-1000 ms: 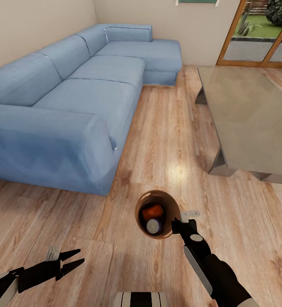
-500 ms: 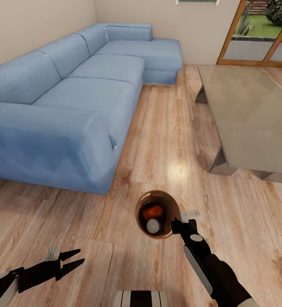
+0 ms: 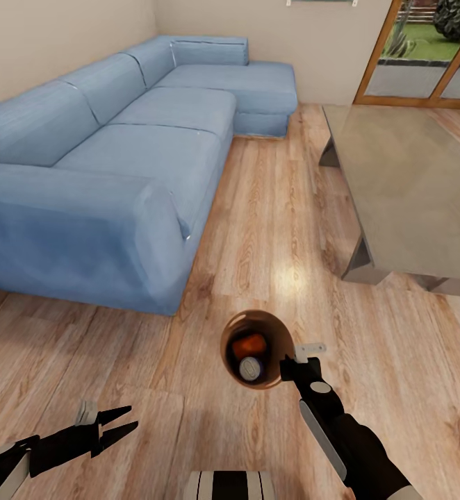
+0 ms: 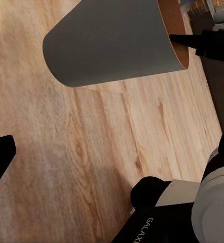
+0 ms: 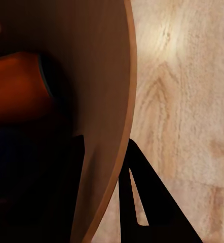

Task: Put the three can of soda from the living room inside the tash can in the kitchen.

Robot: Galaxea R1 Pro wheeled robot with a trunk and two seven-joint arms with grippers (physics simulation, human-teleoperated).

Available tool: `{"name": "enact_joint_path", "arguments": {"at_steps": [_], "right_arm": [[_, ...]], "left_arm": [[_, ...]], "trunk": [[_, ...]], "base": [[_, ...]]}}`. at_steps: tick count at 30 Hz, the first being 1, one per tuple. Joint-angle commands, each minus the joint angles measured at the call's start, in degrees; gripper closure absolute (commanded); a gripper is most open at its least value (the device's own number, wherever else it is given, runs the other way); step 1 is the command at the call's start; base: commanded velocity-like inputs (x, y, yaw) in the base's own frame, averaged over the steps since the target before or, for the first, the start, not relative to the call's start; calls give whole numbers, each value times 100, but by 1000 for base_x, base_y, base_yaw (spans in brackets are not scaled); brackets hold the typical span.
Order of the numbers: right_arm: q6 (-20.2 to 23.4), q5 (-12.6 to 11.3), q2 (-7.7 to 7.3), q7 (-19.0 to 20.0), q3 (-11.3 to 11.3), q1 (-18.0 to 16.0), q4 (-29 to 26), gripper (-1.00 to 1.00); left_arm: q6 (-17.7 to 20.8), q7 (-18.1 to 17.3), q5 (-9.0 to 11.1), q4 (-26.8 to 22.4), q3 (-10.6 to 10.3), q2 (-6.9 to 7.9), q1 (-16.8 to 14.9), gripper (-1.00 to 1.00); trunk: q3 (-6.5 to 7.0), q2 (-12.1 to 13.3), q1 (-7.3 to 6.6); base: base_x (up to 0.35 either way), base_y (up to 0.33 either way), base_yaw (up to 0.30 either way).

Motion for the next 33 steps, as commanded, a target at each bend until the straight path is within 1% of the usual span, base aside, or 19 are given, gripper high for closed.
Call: {"name": "enact_joint_path", "arguments": {"at_steps": [1,4,16,20,33], "right_arm": [[-16,15,2,14,3,-3,-8,100],[-16,15,2,14,3,-3,-8,100],[-16,15,2,14,3,-3,-8,100],[-16,15,2,14,3,-3,-8,100],[-16,15,2,14,3,-3,1,100]], "left_arm": [[0,0,1,1,-1,1,0,-100],[0,0,0,1,-1,2,0,-100],[0,0,2,1,-1,2,0,-100],[0,0,2,1,-1,3,0,-100],[0,0,1,1,1,3,0,-100]], "trunk": [[-17,-40,21],[-71,-161,87],[-71,-161,87],[-143,-321,175],[-143,-321,175]], "base": [[0,0,0],[0,0,0],[0,0,0],[0,0,0],[0,0,0]]}}
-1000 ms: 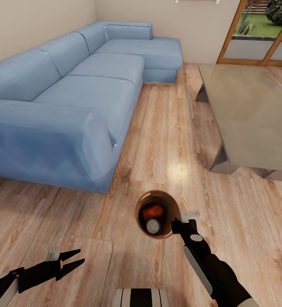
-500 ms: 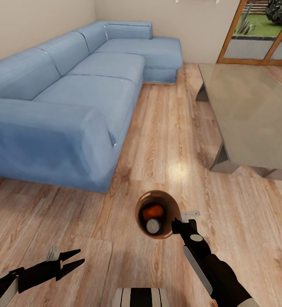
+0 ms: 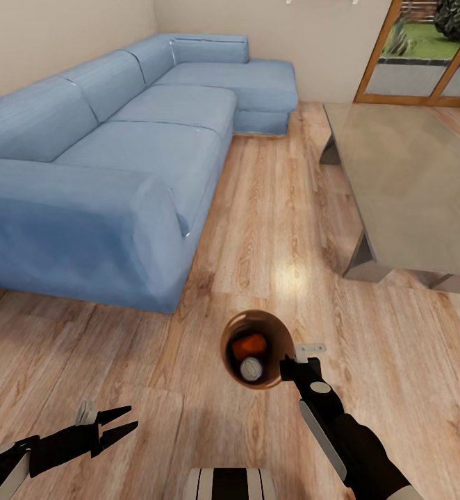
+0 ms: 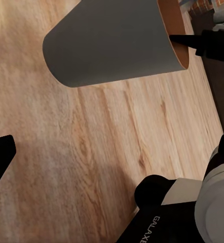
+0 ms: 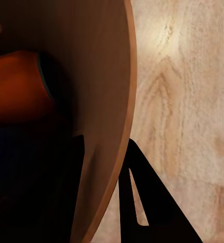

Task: Put the three can of soda from the living room inside the tash can in the kitchen.

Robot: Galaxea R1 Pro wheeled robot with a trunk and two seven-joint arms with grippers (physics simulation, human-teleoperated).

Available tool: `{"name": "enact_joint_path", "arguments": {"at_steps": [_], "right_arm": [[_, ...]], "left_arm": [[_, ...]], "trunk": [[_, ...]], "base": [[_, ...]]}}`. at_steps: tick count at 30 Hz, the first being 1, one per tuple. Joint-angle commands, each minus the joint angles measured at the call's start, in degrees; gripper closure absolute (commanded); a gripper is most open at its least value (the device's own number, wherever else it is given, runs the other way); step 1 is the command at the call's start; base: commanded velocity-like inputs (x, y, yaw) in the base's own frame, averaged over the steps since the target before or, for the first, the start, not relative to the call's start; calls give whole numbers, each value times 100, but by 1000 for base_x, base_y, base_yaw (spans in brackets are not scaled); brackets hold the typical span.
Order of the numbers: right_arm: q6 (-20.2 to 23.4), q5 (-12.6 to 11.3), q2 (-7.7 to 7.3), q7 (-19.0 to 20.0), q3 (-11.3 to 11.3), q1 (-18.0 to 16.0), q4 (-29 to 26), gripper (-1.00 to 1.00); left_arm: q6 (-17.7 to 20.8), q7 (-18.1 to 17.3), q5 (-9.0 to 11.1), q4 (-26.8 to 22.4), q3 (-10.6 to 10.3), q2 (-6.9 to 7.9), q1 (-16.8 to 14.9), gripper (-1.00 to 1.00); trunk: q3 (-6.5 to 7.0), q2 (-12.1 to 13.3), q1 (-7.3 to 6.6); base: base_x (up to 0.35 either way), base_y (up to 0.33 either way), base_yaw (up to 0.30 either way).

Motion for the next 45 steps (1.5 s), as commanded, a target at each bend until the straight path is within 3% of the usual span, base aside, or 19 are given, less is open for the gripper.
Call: {"name": "enact_joint_path", "arguments": {"at_steps": [1,14,20,45], "right_arm": [[-11,6,1,14,1,-2,-5,100],[-11,6,1,14,1,-2,-2,100],[-11,6,1,14,4,-2,2,100],[-11,6,1,14,10,-2,4,100]], "left_arm": [[0,0,0,0,-1,2,0,-100],[0,0,1,0,-1,2,0,-100],[0,0,1,2,-2,-1,0,-100],[0,0,1,1,2,-2,0,-100]], "trunk": [[0,0,0],[-18,-40,22],[-125,-281,153],[-215,-482,263]], "base": [[0,0,0],[0,0,0],[0,0,0],[0,0,0]]}}
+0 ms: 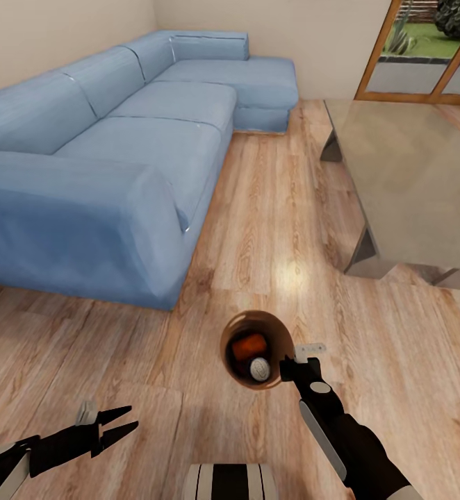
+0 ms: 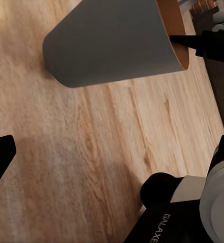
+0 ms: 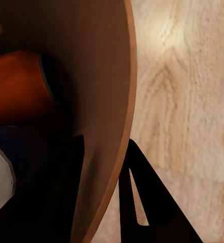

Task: Put the three can of soda from the living room inside the tash can in the kitchen.

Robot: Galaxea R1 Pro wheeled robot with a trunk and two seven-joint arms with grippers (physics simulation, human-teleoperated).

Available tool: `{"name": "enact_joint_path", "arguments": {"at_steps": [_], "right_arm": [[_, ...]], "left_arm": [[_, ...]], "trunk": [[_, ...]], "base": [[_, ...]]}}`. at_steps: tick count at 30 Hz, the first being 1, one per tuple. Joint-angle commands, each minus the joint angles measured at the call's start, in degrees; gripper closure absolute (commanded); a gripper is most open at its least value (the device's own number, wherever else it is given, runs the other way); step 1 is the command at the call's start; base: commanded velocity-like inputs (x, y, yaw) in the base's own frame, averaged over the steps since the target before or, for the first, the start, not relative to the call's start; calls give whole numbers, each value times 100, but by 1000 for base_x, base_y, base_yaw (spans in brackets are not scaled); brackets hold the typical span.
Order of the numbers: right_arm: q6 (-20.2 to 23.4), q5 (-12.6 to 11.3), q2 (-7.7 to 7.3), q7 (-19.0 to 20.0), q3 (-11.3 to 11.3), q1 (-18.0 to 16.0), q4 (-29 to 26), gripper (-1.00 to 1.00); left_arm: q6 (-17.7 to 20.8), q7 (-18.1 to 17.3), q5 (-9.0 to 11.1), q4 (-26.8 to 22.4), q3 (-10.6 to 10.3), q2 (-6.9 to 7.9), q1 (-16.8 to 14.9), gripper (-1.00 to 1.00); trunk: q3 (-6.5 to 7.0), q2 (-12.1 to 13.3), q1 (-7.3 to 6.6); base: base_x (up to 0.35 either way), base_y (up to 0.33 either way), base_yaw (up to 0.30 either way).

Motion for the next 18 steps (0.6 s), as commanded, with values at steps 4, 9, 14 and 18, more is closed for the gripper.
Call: {"name": "enact_joint_path", "arguments": {"at_steps": [4,9,14,18], "right_arm": [[-9,-4,1,14,1,-2,-3,100],[-9,-4,1,14,1,-2,3,100],[-9,-4,1,14,1,-2,5,100],[-9,-4,1,14,1,-2,6,100]], "left_arm": [[0,0,0,-1,2,0,0,-100],[0,0,0,-1,2,5,0,-100],[0,0,0,-1,5,4,0,-100],[0,0,0,-1,5,1,0,-100]], "trunk": [[-54,-122,66],[-54,-122,66],[-90,-202,110],[-108,-242,132]], "base": [[0,0,0],[0,0,0],[0,0,0],[0,0,0]]}}
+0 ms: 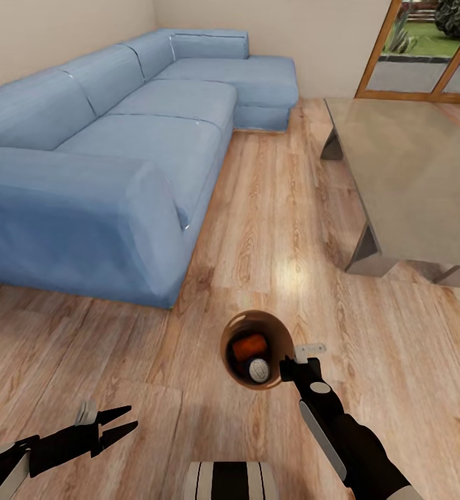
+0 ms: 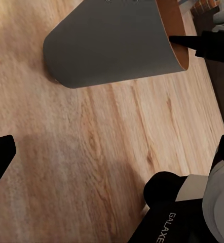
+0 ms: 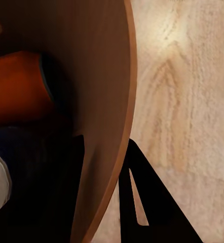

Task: Put the three can of soda from the living room inside the tash can in the kitchen.

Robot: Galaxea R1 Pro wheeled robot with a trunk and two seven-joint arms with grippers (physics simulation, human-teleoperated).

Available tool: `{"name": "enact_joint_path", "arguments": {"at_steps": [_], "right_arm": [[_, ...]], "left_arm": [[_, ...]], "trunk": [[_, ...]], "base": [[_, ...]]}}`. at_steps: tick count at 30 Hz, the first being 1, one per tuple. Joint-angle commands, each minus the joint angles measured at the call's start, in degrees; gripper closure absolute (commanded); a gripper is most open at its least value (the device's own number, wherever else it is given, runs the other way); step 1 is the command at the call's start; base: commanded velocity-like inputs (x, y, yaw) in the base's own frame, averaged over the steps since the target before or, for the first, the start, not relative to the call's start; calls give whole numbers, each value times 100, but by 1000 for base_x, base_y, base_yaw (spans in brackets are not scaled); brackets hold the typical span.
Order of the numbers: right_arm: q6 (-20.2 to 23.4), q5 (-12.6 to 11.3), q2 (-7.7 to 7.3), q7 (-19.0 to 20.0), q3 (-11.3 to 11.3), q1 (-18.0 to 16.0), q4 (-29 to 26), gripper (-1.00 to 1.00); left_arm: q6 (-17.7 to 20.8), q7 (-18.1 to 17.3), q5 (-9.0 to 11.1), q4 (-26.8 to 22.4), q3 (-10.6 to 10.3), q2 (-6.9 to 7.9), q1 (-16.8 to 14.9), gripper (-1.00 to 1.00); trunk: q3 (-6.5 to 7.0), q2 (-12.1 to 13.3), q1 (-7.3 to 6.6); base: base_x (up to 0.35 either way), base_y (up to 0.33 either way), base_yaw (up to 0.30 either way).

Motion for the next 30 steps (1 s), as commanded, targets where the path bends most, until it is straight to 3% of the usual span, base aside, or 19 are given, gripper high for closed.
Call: {"name": "enact_joint_path", "arguments": {"at_steps": [1,17,24,30], "right_arm": [[-11,-1,1,14,1,-2,-4,100],[-11,-1,3,14,5,-2,-4,100],[-11,0,1,14,365,-2,-4,100],[-11,5,1,14,433,-2,-4,100]], "left_arm": [[0,0,0,0,-1,2,0,-100],[0,0,0,0,0,0,0,-100],[0,0,0,0,0,-1,0,-100],[0,0,0,0,0,2,0,-100]], "trunk": [[0,0,0],[-71,-161,87],[-89,-201,109],[-125,-281,153]], "base": [[0,0,0],[0,0,0],[0,0,0],[0,0,0]]}}
